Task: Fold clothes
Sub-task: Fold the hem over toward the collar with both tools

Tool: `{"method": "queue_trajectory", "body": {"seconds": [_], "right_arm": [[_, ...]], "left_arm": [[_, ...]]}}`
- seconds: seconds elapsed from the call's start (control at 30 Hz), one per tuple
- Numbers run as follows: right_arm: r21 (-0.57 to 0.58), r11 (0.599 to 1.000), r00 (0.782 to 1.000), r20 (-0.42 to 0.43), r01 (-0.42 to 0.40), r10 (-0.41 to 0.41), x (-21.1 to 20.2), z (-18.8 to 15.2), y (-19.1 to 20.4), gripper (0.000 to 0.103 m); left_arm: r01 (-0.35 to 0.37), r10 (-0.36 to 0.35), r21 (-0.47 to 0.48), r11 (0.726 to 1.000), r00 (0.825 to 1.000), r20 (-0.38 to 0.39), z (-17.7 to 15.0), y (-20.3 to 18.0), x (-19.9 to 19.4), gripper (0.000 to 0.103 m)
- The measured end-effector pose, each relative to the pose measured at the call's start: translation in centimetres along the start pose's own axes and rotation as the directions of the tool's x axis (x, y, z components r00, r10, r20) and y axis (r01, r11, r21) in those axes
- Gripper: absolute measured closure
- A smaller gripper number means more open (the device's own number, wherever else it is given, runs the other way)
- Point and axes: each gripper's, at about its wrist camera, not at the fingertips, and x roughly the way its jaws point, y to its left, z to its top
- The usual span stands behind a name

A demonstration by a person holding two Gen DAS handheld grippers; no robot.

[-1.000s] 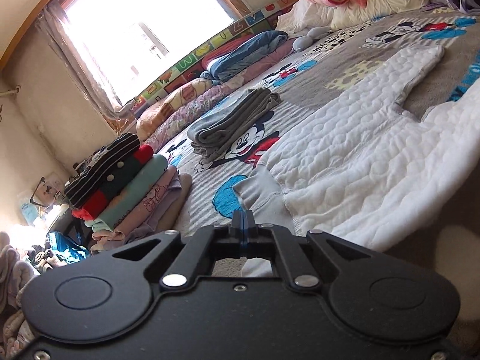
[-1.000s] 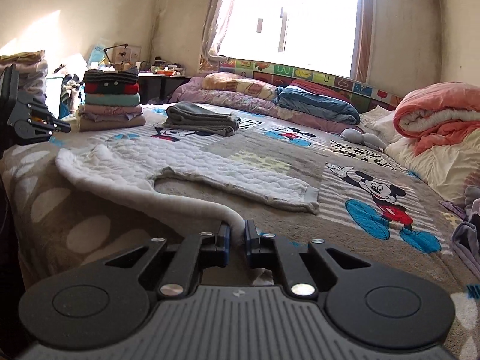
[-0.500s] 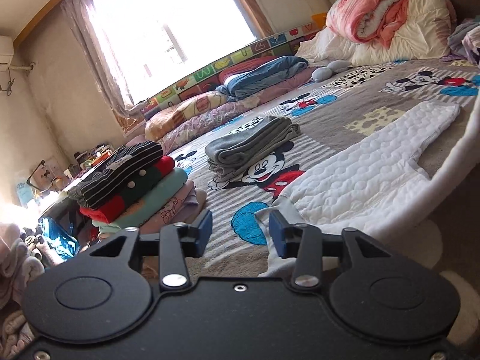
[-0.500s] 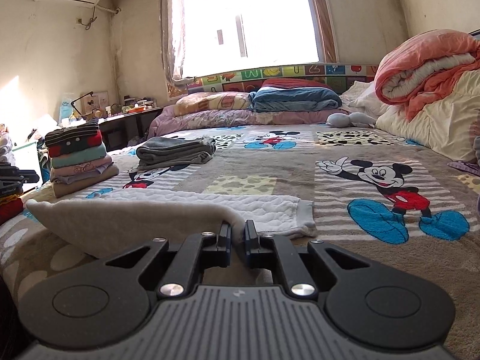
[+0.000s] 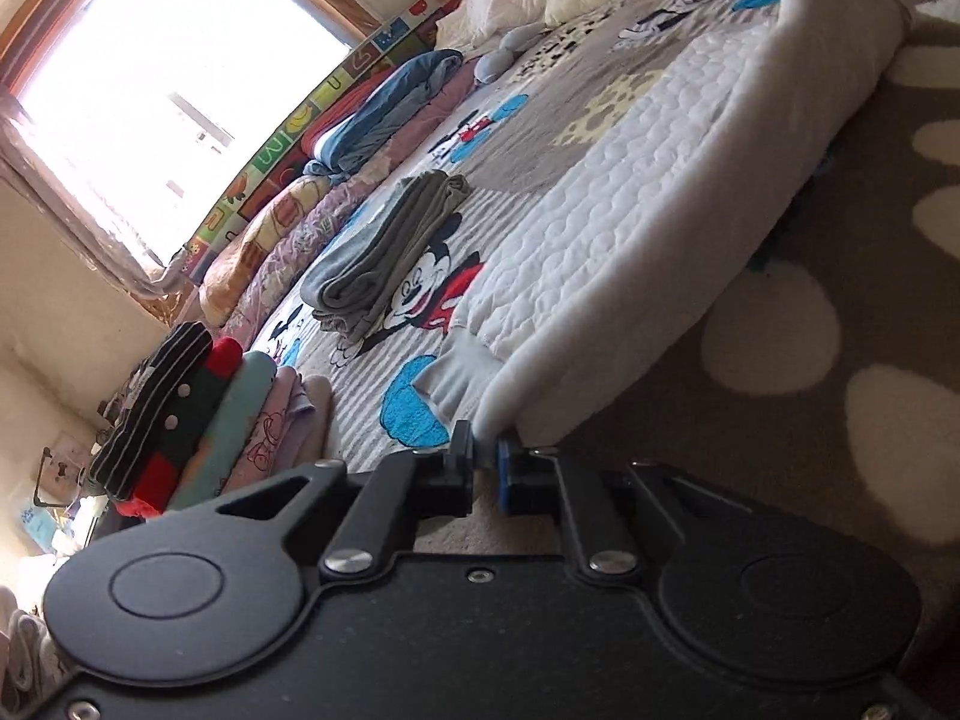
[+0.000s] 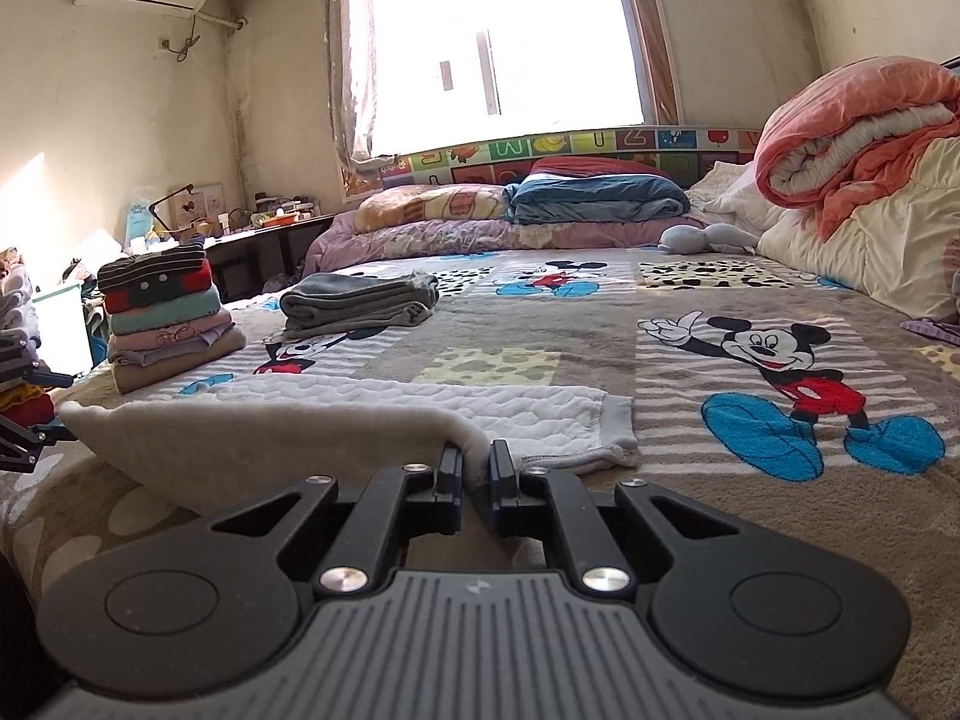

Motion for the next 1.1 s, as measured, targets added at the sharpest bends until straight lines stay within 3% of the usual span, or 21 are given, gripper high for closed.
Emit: {"method": "queue_trajectory", "body": {"seconds": [0.23, 0.47, 0.7, 1.1], "right_arm": [[0.085, 0.996, 0.999, 0.039, -0.004, 0.001, 0.3, 0.8, -1.1, 0.094], [0.12, 0.993, 0.997, 0.078, 0.015, -0.025, 3.3, 2.6, -3.2, 0.094], [0.148, 0.989, 0.998, 0.054, 0.033, -0.041, 7.6, 3.6, -5.6, 0.094], [0.196, 0.981, 1.0, 0.006, -0.014, 0.013, 12.9, 4.8, -8.2, 0.094]], "left_arm": [[-0.035, 0.038, -0.137, 0.99, 0.999, 0.023, 2.7, 0.5, 2.7, 0.097], [-0.096, 0.1, -0.275, 0.957, 0.995, -0.002, 5.9, 1.1, 6.4, 0.098], [-0.1, 0.083, -0.316, 0.943, 0.994, -0.065, 6.7, 1.1, 10.8, 0.098], [-0.077, 0.038, -0.367, 0.927, 0.993, -0.111, 6.5, 1.0, 15.3, 0.098]]}}
